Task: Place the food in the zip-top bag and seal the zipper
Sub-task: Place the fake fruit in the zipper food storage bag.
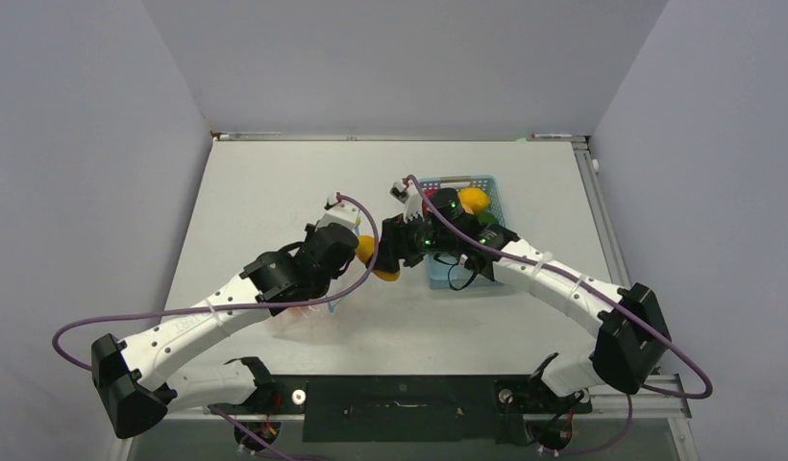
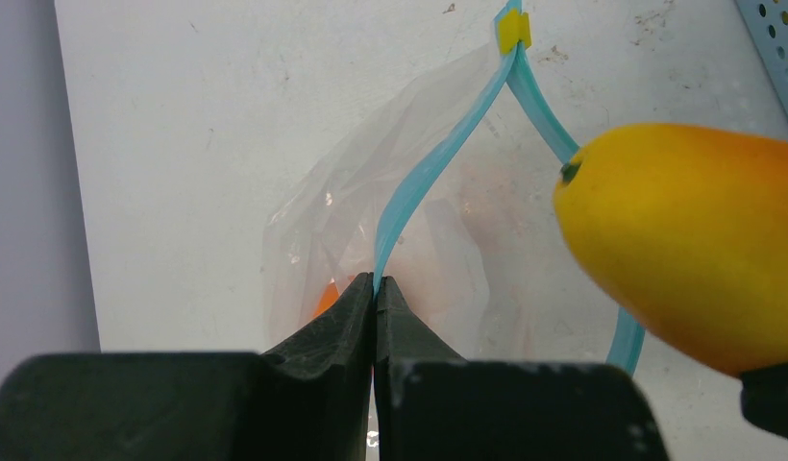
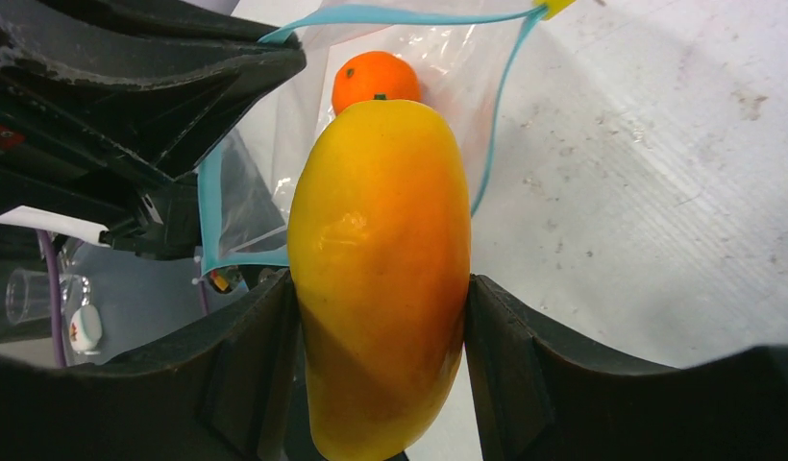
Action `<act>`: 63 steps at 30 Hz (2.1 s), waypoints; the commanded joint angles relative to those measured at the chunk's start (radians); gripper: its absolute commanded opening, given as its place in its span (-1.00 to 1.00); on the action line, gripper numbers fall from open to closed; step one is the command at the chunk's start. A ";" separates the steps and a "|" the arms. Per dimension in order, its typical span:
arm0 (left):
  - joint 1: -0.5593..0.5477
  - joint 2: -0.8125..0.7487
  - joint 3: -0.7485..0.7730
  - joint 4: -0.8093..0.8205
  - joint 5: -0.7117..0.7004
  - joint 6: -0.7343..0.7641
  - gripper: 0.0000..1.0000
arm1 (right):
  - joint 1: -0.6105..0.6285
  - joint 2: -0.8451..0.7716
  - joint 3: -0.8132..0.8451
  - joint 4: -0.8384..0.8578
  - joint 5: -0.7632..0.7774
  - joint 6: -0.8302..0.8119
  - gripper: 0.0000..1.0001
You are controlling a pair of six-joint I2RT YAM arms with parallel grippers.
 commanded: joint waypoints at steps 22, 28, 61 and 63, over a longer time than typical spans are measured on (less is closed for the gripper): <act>-0.001 -0.031 0.008 0.040 0.021 0.001 -1.00 | 0.088 0.263 0.180 0.121 0.073 0.256 -0.01; -0.003 -0.030 0.007 0.038 0.020 0.001 -1.00 | 0.106 0.283 0.173 0.161 0.161 0.327 0.04; -0.006 -0.030 0.007 0.034 0.005 -0.003 -1.00 | 0.164 0.292 0.198 0.195 0.369 0.428 0.62; -0.006 -0.029 0.008 0.033 0.003 -0.005 -1.00 | 0.163 0.270 0.194 0.165 0.370 0.404 0.63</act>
